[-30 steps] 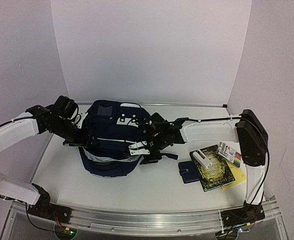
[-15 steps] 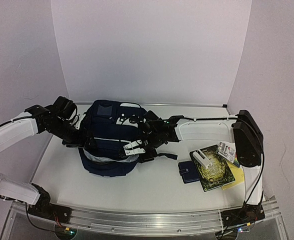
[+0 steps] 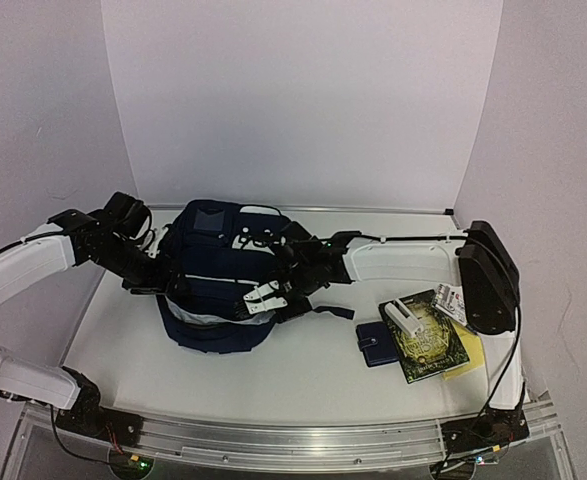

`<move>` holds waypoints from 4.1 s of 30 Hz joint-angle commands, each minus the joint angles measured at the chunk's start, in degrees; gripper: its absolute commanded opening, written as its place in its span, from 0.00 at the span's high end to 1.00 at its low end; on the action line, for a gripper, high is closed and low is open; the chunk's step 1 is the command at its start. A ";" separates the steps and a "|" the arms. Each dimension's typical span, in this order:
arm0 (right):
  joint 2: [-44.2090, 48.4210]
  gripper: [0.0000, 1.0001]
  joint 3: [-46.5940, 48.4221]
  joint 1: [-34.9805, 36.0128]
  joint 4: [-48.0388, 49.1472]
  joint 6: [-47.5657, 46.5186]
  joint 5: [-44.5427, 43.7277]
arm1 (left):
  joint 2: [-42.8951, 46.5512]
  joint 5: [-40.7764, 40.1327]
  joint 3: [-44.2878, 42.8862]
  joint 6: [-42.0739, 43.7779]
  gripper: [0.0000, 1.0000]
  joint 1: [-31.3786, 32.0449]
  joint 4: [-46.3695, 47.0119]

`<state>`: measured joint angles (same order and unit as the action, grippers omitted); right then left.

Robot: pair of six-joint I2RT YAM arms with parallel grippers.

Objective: Pack the student bag
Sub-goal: Adjust the student bag at the center of the board.

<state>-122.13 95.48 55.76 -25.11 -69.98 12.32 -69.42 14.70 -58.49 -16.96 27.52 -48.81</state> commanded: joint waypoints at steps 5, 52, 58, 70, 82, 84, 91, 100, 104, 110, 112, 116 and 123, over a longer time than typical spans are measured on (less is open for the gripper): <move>-2.80 0.61 -2.20 1.23 -1.28 -5.81 -4.25 | -1.73 -1.01 -4.09 1.39 0.34 -0.45 -4.18; 14.35 1.00 -8.20 -2.82 46.46 25.18 -34.50 | 0.34 -1.27 -3.89 37.15 0.30 -0.45 18.81; 14.97 1.00 -10.61 -2.78 48.24 22.79 -32.70 | -6.99 3.13 -9.83 40.23 0.30 -0.45 16.79; 16.51 1.00 -13.53 -2.80 51.20 17.94 -30.50 | -16.27 13.74 -17.01 41.35 0.56 -0.98 10.51; 17.78 1.00 -16.15 -2.86 52.07 15.36 -29.39 | -18.25 11.56 -21.20 43.42 0.61 -2.29 2.54; 17.66 1.00 -15.71 -3.06 52.08 15.96 -29.75 | -17.43 11.18 -20.28 43.41 0.62 -2.29 2.43; 16.35 1.00 -12.77 -3.46 52.01 17.88 -31.75 | -17.09 8.04 -18.94 42.89 0.63 -2.09 1.23; 15.68 1.00 -10.59 -4.01 52.10 18.55 -32.70 | -17.19 4.98 -16.75 42.82 0.59 -0.58 2.56; 15.45 1.00 -10.82 -4.02 52.09 18.53 -32.85 | -17.47 1.92 -17.06 41.46 0.83 0.06 5.09; 15.13 1.00 -10.41 -4.47 52.09 19.65 -34.80 | -10.27 -6.60 -13.07 36.27 1.00 0.31 17.41; 14.56 1.00 -9.16 -5.16 52.07 20.53 -36.30 | -6.57 -11.82 -11.71 34.67 1.00 0.50 23.34; 13.33 1.00 -5.05 -6.00 51.98 23.87 -39.79 | -0.85 -25.29 -7.96 34.31 1.00 2.56 37.45; 9.26 1.00 1.46 -6.14 50.35 30.17 -45.58 | -9.19 -53.80 3.16 76.81 1.00 16.17 97.29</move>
<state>-111.76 90.26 51.66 18.65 -45.20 -23.89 -73.13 -17.75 -59.77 30.65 38.49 -1.31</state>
